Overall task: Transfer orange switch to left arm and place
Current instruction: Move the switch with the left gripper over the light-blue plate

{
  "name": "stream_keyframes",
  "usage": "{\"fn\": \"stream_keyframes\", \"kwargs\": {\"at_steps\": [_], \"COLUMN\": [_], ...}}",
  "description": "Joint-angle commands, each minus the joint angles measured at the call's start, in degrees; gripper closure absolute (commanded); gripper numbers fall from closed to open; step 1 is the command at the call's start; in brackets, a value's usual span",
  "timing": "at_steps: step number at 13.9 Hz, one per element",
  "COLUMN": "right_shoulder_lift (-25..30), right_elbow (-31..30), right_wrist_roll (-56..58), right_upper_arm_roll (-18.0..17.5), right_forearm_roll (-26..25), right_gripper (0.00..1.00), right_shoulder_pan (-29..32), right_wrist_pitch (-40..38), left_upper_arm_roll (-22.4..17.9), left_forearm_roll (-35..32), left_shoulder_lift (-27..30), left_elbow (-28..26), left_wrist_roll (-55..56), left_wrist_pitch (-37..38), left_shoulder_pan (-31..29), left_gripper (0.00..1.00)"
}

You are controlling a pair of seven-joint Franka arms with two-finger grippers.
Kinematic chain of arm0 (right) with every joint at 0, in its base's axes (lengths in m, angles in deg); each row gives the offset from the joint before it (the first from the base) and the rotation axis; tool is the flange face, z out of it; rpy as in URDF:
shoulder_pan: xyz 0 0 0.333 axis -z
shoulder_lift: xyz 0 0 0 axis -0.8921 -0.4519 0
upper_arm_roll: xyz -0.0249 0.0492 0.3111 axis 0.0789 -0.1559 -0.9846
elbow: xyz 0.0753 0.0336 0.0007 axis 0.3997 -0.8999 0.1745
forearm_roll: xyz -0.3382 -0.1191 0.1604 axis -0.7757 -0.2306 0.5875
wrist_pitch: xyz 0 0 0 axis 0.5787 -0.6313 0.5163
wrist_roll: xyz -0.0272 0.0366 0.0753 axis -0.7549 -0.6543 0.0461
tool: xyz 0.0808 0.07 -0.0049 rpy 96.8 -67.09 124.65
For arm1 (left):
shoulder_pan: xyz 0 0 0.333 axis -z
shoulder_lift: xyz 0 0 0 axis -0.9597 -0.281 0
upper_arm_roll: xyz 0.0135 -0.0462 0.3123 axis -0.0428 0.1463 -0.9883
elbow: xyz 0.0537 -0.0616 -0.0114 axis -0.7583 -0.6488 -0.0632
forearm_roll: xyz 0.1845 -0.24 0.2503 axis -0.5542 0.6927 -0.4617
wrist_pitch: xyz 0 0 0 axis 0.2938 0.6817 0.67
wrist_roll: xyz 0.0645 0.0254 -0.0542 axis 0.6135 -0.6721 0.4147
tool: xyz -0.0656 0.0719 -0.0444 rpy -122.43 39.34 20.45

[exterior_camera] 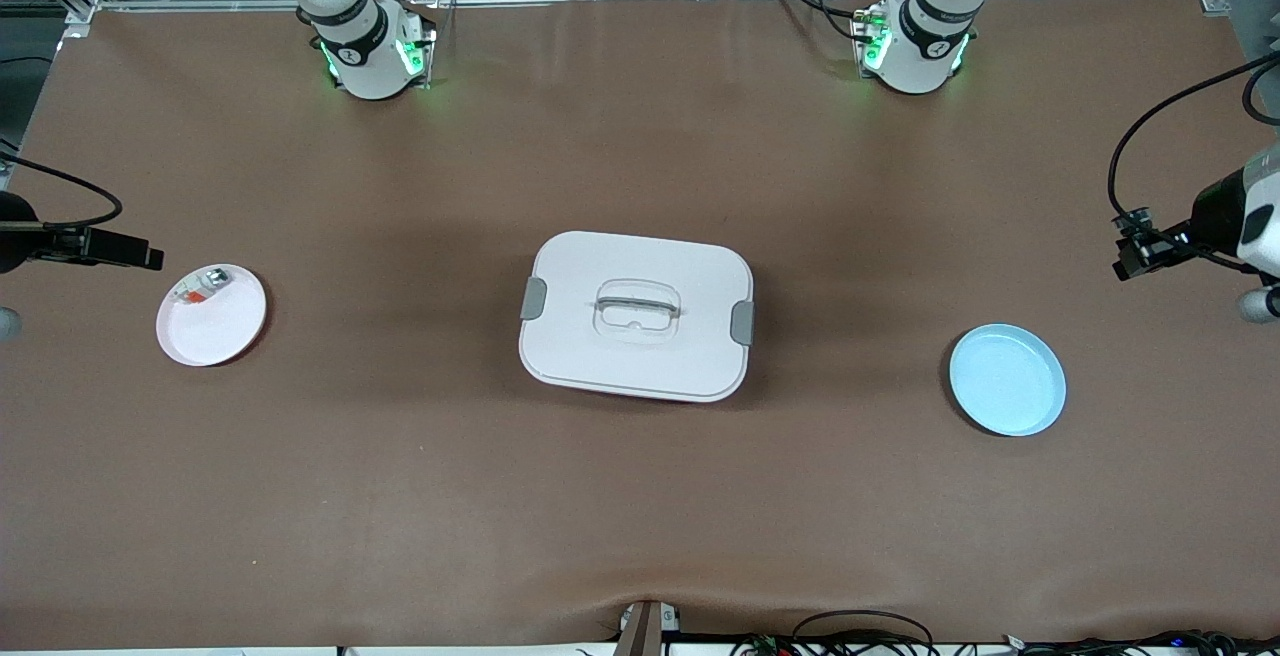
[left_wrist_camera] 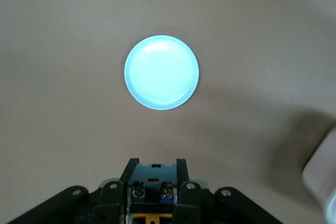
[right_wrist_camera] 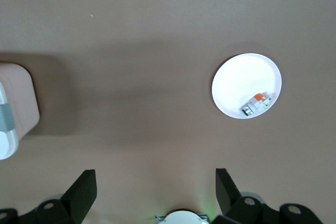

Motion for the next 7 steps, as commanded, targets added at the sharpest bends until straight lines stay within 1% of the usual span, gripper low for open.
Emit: {"fn": "stream_keyframes", "kwargs": {"at_steps": [1, 2, 4, 6, 7], "right_shoulder_lift": [0.9, 1.0, 2.9, 3.3, 3.3], "right_elbow": [0.1, 0.1, 0.4, 0.4, 0.3], "right_wrist_roll": [1.0, 0.7, 0.5, 0.8, 0.2], "right_upper_arm_roll": [-0.6, -0.6, -0.5, -0.6, -0.6], "right_forearm_roll": [-1.7, -1.7, -2.0, -1.9, -1.8], "right_gripper": [0.00, 0.00, 0.00, 0.00, 0.00], "right_shoulder_pan": [-0.4, -0.4, -0.3, -0.2, -0.3], "right_wrist_pitch": [-1.3, -1.2, -1.1, -1.2, -1.3], "left_upper_arm_roll": [0.9, 1.0, 1.0, 1.0, 1.0], "left_forearm_roll": [-4.3, -3.6, -3.6, -3.5, -3.5], "left_shoulder_lift": [-1.8, -2.8, -3.9, -6.5, -7.8], "left_elbow": [0.8, 1.2, 1.3, 0.7, 0.6], "left_wrist_roll": [16.8, 22.6, 32.6, 37.8, 40.3], "left_wrist_pitch": [-0.4, -0.5, -2.6, -4.6, -6.7], "left_shoulder_pan": [1.1, 1.5, 1.5, 1.3, 1.2], "left_gripper": [1.00, 1.00, 1.00, 1.00, 1.00]}}
